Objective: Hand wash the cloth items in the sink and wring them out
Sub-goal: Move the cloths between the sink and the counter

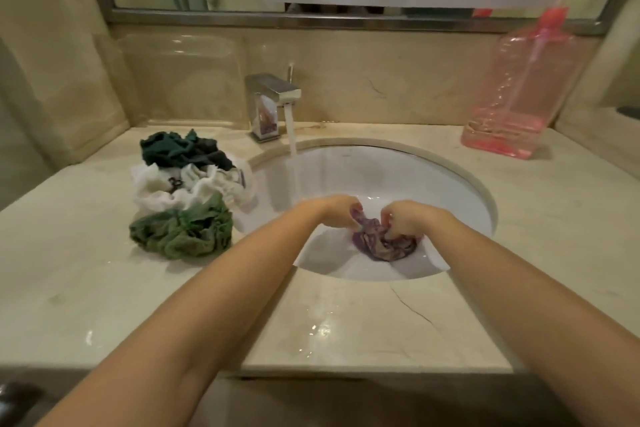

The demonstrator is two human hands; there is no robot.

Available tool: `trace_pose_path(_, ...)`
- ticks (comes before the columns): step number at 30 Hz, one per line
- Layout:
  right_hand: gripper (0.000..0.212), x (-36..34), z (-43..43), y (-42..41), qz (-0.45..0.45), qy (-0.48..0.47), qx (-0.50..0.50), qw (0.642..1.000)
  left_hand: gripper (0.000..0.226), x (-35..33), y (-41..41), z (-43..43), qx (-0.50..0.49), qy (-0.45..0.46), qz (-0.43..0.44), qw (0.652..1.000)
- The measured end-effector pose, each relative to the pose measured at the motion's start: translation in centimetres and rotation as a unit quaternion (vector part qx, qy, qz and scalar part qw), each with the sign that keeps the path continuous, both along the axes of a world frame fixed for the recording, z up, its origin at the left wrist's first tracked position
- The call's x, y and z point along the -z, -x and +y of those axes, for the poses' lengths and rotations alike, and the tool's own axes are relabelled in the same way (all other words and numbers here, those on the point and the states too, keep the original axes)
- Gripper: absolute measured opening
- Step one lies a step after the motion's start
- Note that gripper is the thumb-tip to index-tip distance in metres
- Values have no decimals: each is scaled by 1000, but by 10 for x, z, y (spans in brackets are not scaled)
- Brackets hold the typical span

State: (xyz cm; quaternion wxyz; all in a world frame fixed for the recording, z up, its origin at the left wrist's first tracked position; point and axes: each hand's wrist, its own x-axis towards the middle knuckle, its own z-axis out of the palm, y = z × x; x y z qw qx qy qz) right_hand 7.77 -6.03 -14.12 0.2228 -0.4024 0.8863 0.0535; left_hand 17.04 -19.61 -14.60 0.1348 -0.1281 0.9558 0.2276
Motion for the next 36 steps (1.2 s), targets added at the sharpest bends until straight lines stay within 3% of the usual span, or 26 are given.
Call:
trace_pose_path(3, 6, 2, -3, 9, -27, 138, 28, 990, 57, 8, -1, -12, -6, -70, -73, 995)
trace_pose_path(5, 5, -4, -4, 10, -114, 279, 78, 950, 56, 8, -3, -17, -18, -111, -95, 989)
trace_pose_path(7, 9, -15, -9, 6, -174, 380, 109, 902, 47, 2, -3, -20, -27, -128, -41, 991)
trace_pose_path(9, 15, -27, -17, 1, -208, 448, 140, 858, 33, -6, -5, -25, -53, -166, 69, 982)
trace_pose_path(13, 20, -56, -45, 1, -272, 549, 234, 755, 19, -23, -20, -46, -194, -338, 249, 887)
trace_pose_path(16, 7, -78, -72, -2, -299, 584, 262, 708, 18, -31, -24, -60, -253, -434, 327, 801)
trace_pose_path(17, 7, -81, -82, -5, -309, 590, 263, 698, 18, -32, -26, -64, -250, -440, 323, 800)
trace_pose_path(20, 11, -81, -108, -17, -321, 593, 251, 695, 29, -30, -32, -74, -198, -380, 255, 867)
trace_pose_path(21, 11, -78, -115, -19, -315, 589, 249, 702, 27, -29, -34, -77, -193, -369, 253, 873)
trace_pose_path(24, 5, -62, -130, -22, -337, 593, 278, 676, 13, -27, -34, -84, -238, -349, 298, 856)
trace_pose_path(26, 19, -49, -132, -21, -374, 591, 306, 646, 17, -24, -33, -89, -275, -306, 328, 850)
trace_pose_path(30, 31, -26, -130, -8, -351, 563, 313, 680, 39, -20, -26, -100, -325, -283, 344, 834)
trace_pose_path(32, 32, -29, -126, -9, -320, 535, 267, 735, 53, -21, -23, -102, -347, -328, 334, 813)
trace_pose_path(34, 31, -30, -120, -13, -273, 478, 183, 814, 57, -24, -23, -98, -342, -391, 342, 783)
trace_pose_path(36, 24, -24, -117, -16, -299, 435, 132, 839, 54, -26, -21, -97, -320, -436, 341, 769)
